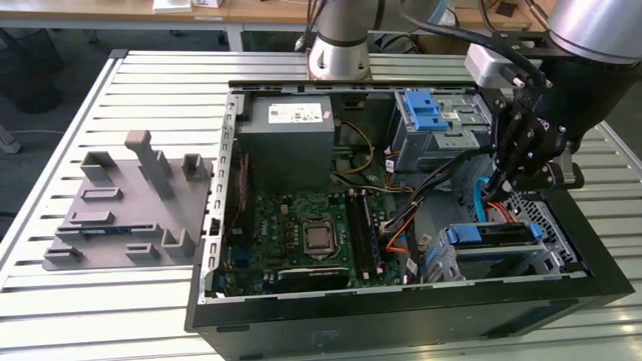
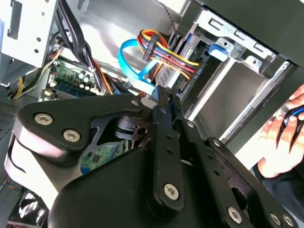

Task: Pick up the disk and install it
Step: 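Insert the second disk wire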

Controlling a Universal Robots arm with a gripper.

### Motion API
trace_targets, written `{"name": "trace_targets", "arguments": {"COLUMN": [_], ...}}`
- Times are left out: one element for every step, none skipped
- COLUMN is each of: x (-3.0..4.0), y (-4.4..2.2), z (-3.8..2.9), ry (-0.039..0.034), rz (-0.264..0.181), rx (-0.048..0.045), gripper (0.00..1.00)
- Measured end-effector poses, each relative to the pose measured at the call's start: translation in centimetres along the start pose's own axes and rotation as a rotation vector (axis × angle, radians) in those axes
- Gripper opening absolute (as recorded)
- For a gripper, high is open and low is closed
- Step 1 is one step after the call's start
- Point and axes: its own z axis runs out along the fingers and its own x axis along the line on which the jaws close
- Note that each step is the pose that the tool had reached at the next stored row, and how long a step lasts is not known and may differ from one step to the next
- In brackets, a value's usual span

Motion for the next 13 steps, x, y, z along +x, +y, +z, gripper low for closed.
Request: {"name": "trace_targets", "arguments": {"x": [0.03, 0.06, 0.1, 0.14, 0.18, 0.23, 0.29, 0.48, 0.48, 0.48, 0.48, 0.49, 0.49], "y": [0.06, 0.13, 0.24, 0.37, 0.44, 0.49, 0.49, 0.5, 0.5, 0.5, 0.5, 0.5, 0.5], "z": [0.02, 0.04, 0.07, 0.15, 0.25, 0.38, 0.54, 0.82, 0.83, 0.83, 0.83, 0.84, 0.84], "ry": [-0.0005, -0.0009, -0.0013, -0.0019, -0.0019, -0.0017, -0.0017, -0.0015, -0.0016, -0.0016, -0.0016, -0.0017, -0.0017], "rz": [0.0, 0.001, 0.0, 0.0, 0.0, 0.0, 0.0, 0.0, 0.0, 0.0, 0.0, 0.0, 0.0], "rx": [0.0102, 0.0182, 0.0246, 0.0279, 0.0292, 0.0299, 0.0302, 0.0307, 0.0307, 0.0308, 0.0308, 0.0307, 0.0312], "gripper": [0.16, 0.16, 0.16, 0.16, 0.16, 0.16, 0.16, 0.16, 0.16, 0.16, 0.16, 0.16, 0.16]}}
